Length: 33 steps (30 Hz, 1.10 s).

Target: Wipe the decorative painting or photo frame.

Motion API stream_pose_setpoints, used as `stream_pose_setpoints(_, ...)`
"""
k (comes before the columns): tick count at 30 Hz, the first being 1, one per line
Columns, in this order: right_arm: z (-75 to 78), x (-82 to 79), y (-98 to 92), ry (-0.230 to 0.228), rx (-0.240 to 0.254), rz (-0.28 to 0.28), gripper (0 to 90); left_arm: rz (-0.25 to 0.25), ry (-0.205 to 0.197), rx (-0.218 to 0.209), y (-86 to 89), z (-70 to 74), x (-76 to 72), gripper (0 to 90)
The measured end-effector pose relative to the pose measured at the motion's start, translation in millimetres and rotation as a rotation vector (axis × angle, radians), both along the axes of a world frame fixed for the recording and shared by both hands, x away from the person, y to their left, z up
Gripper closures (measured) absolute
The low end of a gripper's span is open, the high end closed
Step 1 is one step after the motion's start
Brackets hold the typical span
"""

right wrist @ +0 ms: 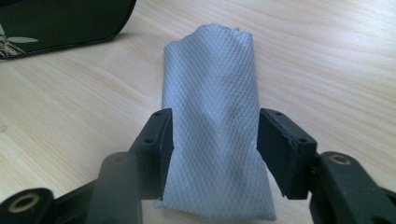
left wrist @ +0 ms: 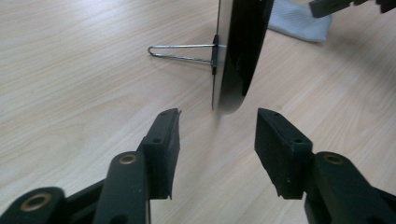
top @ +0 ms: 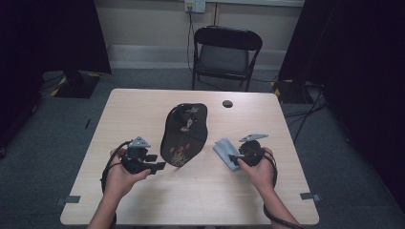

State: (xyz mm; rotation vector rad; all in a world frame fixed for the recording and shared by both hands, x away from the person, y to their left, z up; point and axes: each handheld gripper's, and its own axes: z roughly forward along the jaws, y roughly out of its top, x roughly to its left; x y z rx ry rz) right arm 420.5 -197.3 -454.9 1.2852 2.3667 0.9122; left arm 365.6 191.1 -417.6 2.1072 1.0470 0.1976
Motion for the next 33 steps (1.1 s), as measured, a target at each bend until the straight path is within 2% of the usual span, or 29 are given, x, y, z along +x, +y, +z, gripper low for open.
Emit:
stream_pose_setpoints(8, 4.4, -2.4, -7.5, -0.021, 0.014, 0.024, 39.0, 0.021, 0.004, -0.007, 5.3, -2.2, 0.1, 42.8)
stream_pose_setpoints(11, 4.5, -3.9, -9.4, -0.018, -0.002, 0.032, 36.6, 0.013, 0.015, -0.012, 5.5, -4.7, 0.9, 41.1)
stream_pose_setpoints(15, 4.0, -6.5, -13.8, -0.012, 0.009, 0.03, 34.2, 0.018, 0.002, 0.001, 7.2, -6.9, 2.1, 38.0)
stream_pose_setpoints(16, 4.3, -7.0, -15.1, -0.011, 0.009, 0.029, 33.5, 0.015, 0.0, -0.007, 8.1, -7.2, 2.1, 37.8)
stream_pose_setpoints(24, 9.1, -12.8, -24.8, -0.025, 0.009, 0.034, 32.9, 0.04, 0.002, -0.013, 14.0, -8.9, 3.2, 32.2)
stream_pose_setpoints(33, 5.8, -17.8, -37.9, -0.016, 0.022, 0.022, 30.6, 0.047, 0.017, 0.006, 16.9, -14.0, 5.2, 30.3)
